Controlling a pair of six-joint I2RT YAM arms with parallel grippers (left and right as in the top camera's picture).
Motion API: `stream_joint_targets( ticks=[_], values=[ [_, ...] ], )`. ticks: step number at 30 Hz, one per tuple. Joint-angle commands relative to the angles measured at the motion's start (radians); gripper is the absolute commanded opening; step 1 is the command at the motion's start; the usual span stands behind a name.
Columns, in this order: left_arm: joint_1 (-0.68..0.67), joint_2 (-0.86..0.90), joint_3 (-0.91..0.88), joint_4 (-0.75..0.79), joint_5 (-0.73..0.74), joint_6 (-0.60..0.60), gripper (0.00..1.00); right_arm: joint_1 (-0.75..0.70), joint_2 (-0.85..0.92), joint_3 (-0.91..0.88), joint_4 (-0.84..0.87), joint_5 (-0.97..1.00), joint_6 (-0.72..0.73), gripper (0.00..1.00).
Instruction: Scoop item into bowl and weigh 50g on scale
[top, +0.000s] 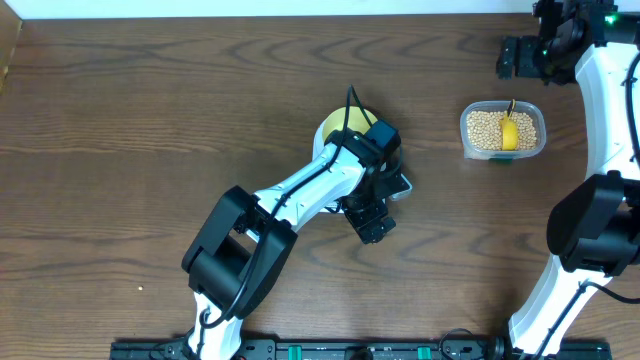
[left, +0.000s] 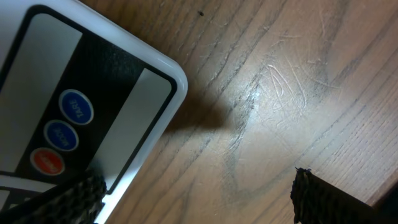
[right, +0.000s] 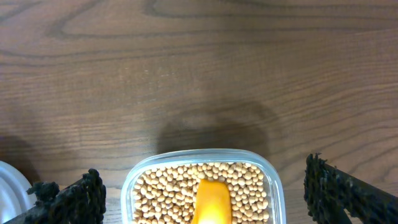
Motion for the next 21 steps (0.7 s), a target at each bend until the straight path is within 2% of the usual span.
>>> stream_joint_targets(
  ticks=[1,11,15,21],
  values=[
    [0.000,0.024,0.007,-0.002,0.000,0.017,0.98,-0.001,0.004,0.014,-0.002,-0.006,-0.005,0.99],
    [0.017,0.024,0.007,0.016,-0.013,0.040,0.98,-0.001,0.004,0.014,-0.002,-0.006,-0.005,0.99],
    [0.021,0.027,0.007,0.039,-0.077,0.048,0.98,-0.001,0.004,0.014,-0.002,-0.006,-0.005,0.99],
    [0.019,0.048,0.007,0.038,-0.063,0.079,0.98,-0.001,0.004,0.014,-0.002,-0.006,-0.005,0.99]
  ],
)
